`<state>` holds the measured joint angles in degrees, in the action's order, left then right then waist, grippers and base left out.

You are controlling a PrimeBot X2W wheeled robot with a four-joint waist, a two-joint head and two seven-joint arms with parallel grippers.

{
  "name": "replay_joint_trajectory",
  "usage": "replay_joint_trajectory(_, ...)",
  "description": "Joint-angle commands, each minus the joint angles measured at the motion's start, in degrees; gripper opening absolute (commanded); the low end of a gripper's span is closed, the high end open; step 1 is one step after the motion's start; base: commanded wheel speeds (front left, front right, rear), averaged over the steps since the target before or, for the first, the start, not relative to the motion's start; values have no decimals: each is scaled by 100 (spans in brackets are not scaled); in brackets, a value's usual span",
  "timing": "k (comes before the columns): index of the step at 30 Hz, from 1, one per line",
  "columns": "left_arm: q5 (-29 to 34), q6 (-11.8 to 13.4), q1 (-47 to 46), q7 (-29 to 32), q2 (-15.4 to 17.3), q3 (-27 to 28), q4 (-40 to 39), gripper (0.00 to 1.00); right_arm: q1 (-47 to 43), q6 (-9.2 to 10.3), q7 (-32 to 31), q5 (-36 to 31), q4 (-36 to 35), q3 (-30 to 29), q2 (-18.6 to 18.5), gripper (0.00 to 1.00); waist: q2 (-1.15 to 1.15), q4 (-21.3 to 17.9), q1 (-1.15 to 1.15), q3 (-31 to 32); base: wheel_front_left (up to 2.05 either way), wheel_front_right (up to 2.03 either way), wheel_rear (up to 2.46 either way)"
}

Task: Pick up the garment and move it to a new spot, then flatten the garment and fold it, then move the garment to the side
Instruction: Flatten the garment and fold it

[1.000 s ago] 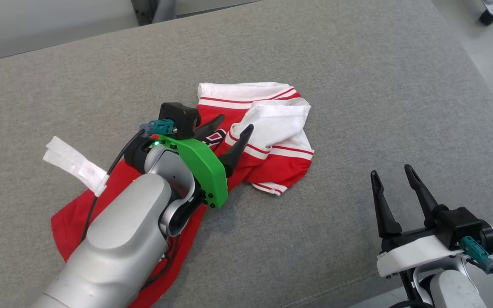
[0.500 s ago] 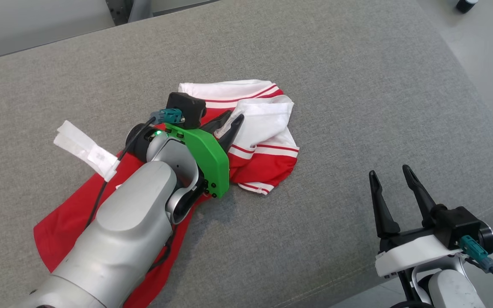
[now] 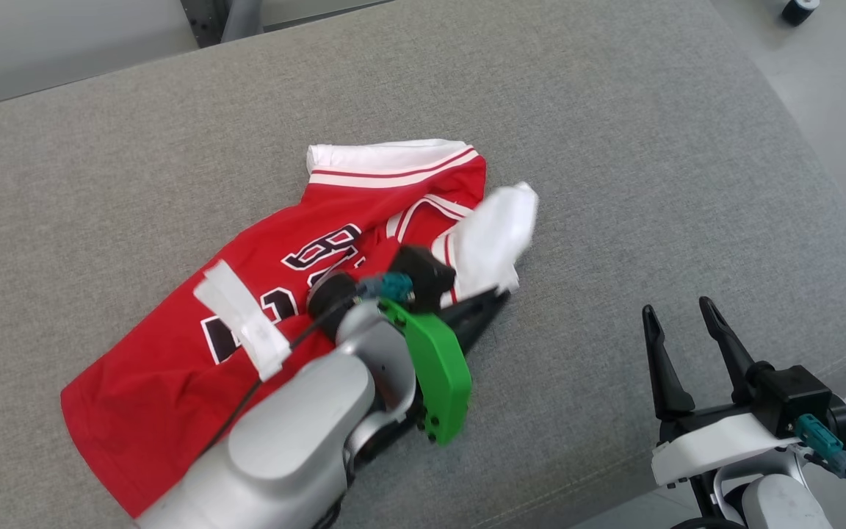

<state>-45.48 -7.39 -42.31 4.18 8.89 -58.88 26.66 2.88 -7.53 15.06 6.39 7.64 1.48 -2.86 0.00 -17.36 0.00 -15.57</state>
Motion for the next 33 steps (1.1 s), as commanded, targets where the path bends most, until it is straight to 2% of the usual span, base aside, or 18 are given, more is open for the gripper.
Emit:
replay_joint_trajectory(1,-10,-12,172,43,157,-67,-221,0,-49,8,17,-16,18,-15,-6,100,0,34,0,31,0,0,0)
replay_joint_trajectory(4,-49,11,488,122,282,-208,-531,0,-62,8,17,-25,47,-24,-6,100,0,70,0,59,0,0,0)
replay_joint_trajectory(8,-67,190,944,117,426,-356,-837,0,-45,8,17,-61,77,-15,-7,100,0,154,0,109,0,0,0)
replay_joint_trajectory(9,-104,209,1056,92,418,-372,-866,13,-49,8,17,-79,82,-27,-7,100,0,185,0,126,0,0,0)
replay_joint_trajectory(10,-161,212,1168,73,392,-396,-891,14,-60,8,17,-105,88,-35,-6,100,0,215,0,143,0,0,0)
replay_joint_trajectory(11,-225,203,1263,42,370,-400,-907,21,-73,8,17,-139,97,-37,-6,100,0,244,0,160,0,0,0)
replay_joint_trajectory(12,-233,222,1306,-35,363,-375,-923,42,-87,8,17,-158,104,-42,-7,100,0,275,0,178,0,0,0)
replay_joint_trajectory(13,-216,270,1349,-159,358,-325,-929,100,-96,8,17,-179,109,-51,-7,100,0,306,0,201,0,0,0)
replay_joint_trajectory(17,-409,397,1712,-846,298,26,-1132,100,-128,8,17,-279,48,-68,-7,100,0,451,0,306,0,0,0)
replay_joint_trajectory(19,-467,483,1906,-1323,381,277,-1334,100,-150,8,17,-327,-41,-98,-7,100,0,554,0,373,0,0,0)
replay_joint_trajectory(22,-259,845,2230,-1719,633,545,-1567,100,-243,8,17,-447,-194,-205,-9,100,0,784,0,514,0,0,0)
replay_joint_trajectory(25,-75,1380,2605,-1890,848,930,-1760,100,-344,8,17,-577,-342,-257,-5,100,0,1042,0,667,0,0,0)
replay_joint_trajectory(29,322,1879,3215,-1941,1150,1702,-2056,100,-506,8,17,-677,-477,-304,-8,100,0,1368,0,889,0,0,0)
replay_joint_trajectory(33,899,2013,4119,-1934,1273,2791,-2360,100,-643,8,17,-775,-501,-351,-9,100,0,1602,0,1061,0,0,0)
